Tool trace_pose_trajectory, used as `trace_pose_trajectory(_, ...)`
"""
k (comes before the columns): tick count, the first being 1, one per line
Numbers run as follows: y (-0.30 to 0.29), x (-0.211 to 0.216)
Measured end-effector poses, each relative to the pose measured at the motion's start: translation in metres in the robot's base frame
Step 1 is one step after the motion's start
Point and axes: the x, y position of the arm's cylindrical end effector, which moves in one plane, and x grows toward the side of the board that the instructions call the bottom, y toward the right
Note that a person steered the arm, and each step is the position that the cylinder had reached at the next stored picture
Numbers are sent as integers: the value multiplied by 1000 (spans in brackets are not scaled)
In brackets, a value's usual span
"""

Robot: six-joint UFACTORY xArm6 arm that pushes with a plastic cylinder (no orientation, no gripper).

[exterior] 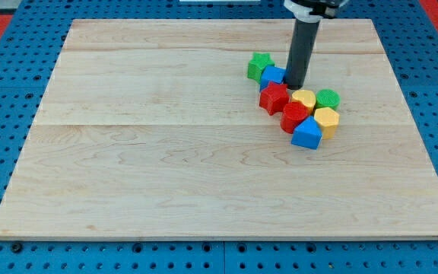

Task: Push green star diagonally above blue cube

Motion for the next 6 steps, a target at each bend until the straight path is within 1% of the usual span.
trace_pose_trajectory(1, -18, 4)
trace_pose_trajectory(2, -73, -12)
trace_pose_trajectory(3, -60, -27)
trace_pose_trajectory(4, -43, -59)
trace_pose_trajectory(5, -77, -62)
trace_pose_trajectory(6, -122, -73)
